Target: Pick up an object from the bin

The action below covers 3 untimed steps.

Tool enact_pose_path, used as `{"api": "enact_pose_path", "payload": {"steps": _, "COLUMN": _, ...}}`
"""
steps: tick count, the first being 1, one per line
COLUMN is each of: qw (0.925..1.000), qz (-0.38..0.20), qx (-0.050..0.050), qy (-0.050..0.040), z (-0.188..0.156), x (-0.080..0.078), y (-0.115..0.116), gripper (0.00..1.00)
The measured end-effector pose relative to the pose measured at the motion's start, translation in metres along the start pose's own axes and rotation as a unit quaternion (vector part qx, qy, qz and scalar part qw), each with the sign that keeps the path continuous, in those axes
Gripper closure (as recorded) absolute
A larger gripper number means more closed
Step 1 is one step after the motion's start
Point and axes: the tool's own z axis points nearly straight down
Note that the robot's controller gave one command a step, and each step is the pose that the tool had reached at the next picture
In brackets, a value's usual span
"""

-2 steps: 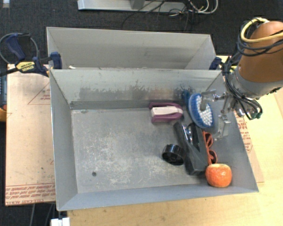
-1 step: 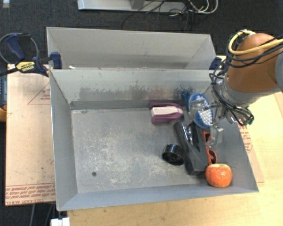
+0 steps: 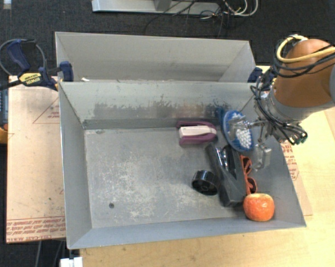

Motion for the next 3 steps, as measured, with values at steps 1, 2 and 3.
{"api": "enact_pose_path", "payload": {"steps": 1, "qw": 0.9987, "qz": -0.050, "qx": -0.001, "qy": -0.0011, "z": 0.013, "x": -0.010, "y": 0.017, "gripper": 0.00}}
{"api": "enact_pose_path", "payload": {"steps": 2, "qw": 0.9919, "qz": -0.127, "qx": -0.001, "qy": -0.0014, "z": 0.047, "x": -0.016, "y": 0.012, "gripper": 0.00}}
{"api": "enact_pose_path", "payload": {"steps": 3, "qw": 0.9787, "qz": -0.205, "qx": 0.001, "qy": -0.0042, "z": 0.054, "x": -0.010, "y": 0.034, "gripper": 0.00}}
